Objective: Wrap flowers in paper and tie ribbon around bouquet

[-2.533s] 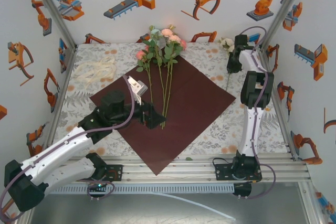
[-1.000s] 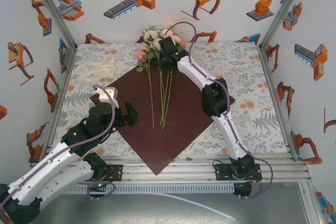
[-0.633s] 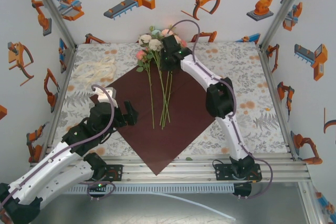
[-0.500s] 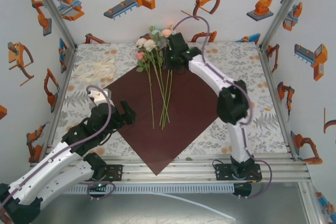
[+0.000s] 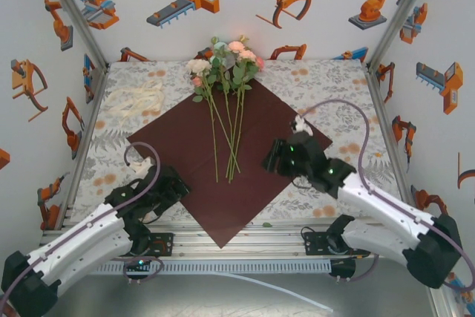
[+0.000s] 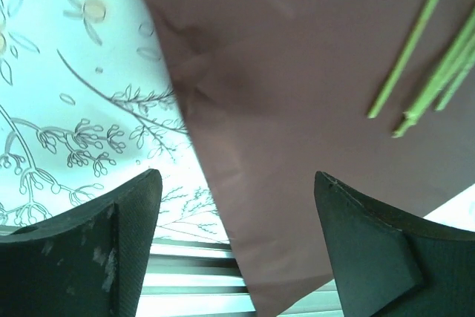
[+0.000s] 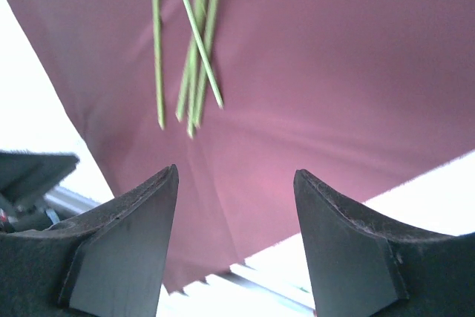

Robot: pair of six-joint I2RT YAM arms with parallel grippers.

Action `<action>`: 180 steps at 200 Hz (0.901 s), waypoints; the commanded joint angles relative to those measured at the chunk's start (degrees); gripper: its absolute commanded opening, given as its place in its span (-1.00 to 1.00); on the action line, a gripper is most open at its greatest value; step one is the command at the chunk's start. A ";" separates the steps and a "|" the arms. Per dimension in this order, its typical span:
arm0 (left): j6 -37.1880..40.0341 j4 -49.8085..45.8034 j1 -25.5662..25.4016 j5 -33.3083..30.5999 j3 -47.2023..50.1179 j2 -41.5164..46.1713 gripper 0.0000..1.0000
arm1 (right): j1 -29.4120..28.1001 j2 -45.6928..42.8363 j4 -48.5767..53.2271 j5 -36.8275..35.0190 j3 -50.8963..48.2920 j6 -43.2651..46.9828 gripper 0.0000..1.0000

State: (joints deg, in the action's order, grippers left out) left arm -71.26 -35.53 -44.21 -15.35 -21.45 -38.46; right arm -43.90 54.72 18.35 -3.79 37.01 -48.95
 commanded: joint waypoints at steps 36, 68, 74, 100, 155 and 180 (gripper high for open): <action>-4.10 13.59 -0.19 7.06 3.45 -8.66 0.41 | -8.48 -7.64 2.23 -3.14 -14.12 -21.80 0.18; -3.98 18.03 -0.80 9.72 3.00 -14.06 0.21 | -9.68 -1.82 -6.89 0.24 -17.14 -23.25 0.18; -3.88 18.99 -0.87 10.17 2.87 -14.80 0.17 | -9.85 -0.22 -8.63 0.56 -17.24 -24.27 0.18; -4.81 22.21 -1.06 11.83 2.13 -16.57 0.05 | -10.98 7.16 -11.89 1.77 -15.69 -25.60 0.20; -6.27 24.14 -0.98 12.57 0.81 -16.62 -0.13 | -11.78 10.14 -19.07 2.86 -16.72 -32.49 0.10; -5.94 22.79 -0.97 11.99 0.53 -15.96 -0.12 | -11.82 6.34 -15.11 1.27 -15.18 -33.34 -0.32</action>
State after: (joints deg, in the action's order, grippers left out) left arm -76.27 -12.80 -44.97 -3.81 -20.01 -55.07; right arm -55.29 64.34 1.26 -0.73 21.23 -79.53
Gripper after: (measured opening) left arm 0.437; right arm 0.441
